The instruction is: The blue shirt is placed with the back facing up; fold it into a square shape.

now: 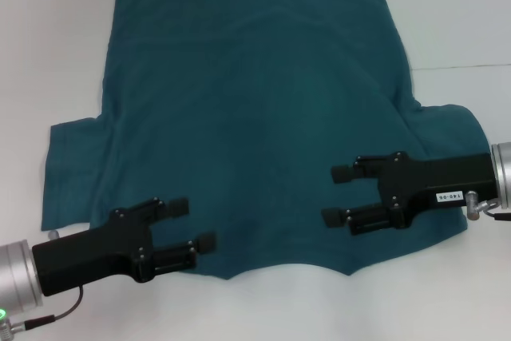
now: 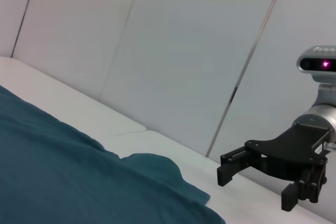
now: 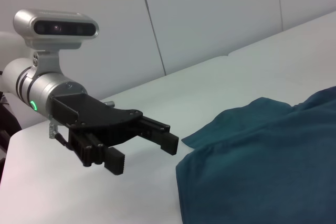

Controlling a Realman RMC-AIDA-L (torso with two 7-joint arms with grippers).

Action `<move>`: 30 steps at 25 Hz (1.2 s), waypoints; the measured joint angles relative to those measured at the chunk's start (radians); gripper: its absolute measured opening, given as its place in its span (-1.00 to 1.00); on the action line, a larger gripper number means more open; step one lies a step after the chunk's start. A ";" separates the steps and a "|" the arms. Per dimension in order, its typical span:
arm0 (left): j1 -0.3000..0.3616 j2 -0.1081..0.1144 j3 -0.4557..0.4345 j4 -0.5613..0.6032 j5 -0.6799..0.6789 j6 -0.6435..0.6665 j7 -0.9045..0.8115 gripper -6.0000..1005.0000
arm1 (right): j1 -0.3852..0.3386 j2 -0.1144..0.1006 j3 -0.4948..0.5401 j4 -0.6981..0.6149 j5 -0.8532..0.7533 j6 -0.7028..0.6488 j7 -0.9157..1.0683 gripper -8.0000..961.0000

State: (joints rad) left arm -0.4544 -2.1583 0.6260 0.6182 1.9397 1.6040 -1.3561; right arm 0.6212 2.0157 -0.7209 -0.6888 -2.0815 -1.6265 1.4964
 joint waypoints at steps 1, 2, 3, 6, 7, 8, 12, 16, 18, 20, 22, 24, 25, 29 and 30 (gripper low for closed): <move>0.000 0.000 0.002 0.000 0.002 0.002 0.000 0.74 | 0.000 0.000 0.000 0.000 0.000 0.001 0.002 0.88; 0.000 0.001 0.003 0.000 0.003 0.003 0.000 0.74 | 0.000 0.001 0.000 0.000 0.000 0.001 0.004 0.88; 0.001 0.002 0.004 0.000 0.003 0.003 0.000 0.74 | 0.000 0.001 0.000 0.000 0.000 0.001 0.005 0.88; 0.003 0.002 0.005 0.000 0.004 0.004 -0.001 0.74 | 0.000 0.001 0.000 0.000 0.000 0.001 0.007 0.89; 0.003 0.003 0.004 0.000 0.006 0.004 -0.001 0.74 | -0.001 0.001 0.000 0.000 0.000 0.000 0.007 0.89; 0.004 0.003 0.004 0.000 0.010 0.005 -0.001 0.74 | -0.001 0.001 0.000 0.000 0.000 0.001 0.007 0.89; 0.005 0.003 0.003 0.000 0.020 0.004 -0.001 0.74 | -0.001 0.002 0.000 0.000 0.000 0.001 0.007 0.89; 0.008 0.002 -0.017 0.000 0.009 -0.024 -0.001 0.74 | -0.002 0.005 0.011 0.000 0.000 0.001 0.007 0.89; 0.009 -0.001 -0.043 0.001 0.005 -0.059 -0.002 0.74 | -0.003 0.006 0.015 0.000 0.000 0.001 0.007 0.89; 0.007 -0.003 -0.067 0.002 0.003 -0.091 -0.002 0.74 | -0.003 0.007 0.020 0.001 0.000 0.000 0.010 0.89; 0.001 -0.004 -0.086 0.000 -0.008 -0.154 -0.008 0.74 | -0.005 0.009 0.025 0.001 0.000 -0.001 0.025 0.89; -0.001 -0.004 -0.087 0.000 -0.010 -0.177 -0.012 0.74 | -0.005 0.011 0.027 0.002 0.000 -0.001 0.029 0.88; -0.004 -0.005 -0.087 0.000 -0.011 -0.202 -0.017 0.74 | -0.006 0.014 0.030 0.002 0.000 0.000 0.031 0.88; -0.017 -0.004 -0.088 0.001 -0.013 -0.315 -0.055 0.74 | -0.008 0.031 0.051 0.002 0.000 0.005 0.033 0.88; -0.020 -0.004 -0.088 0.003 -0.016 -0.347 -0.072 0.74 | -0.008 0.035 0.055 0.002 0.000 0.007 0.036 0.88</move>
State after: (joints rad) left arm -0.4747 -2.1619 0.5380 0.6212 1.9233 1.2573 -1.4285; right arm 0.6135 2.0503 -0.6658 -0.6871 -2.0816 -1.6199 1.5321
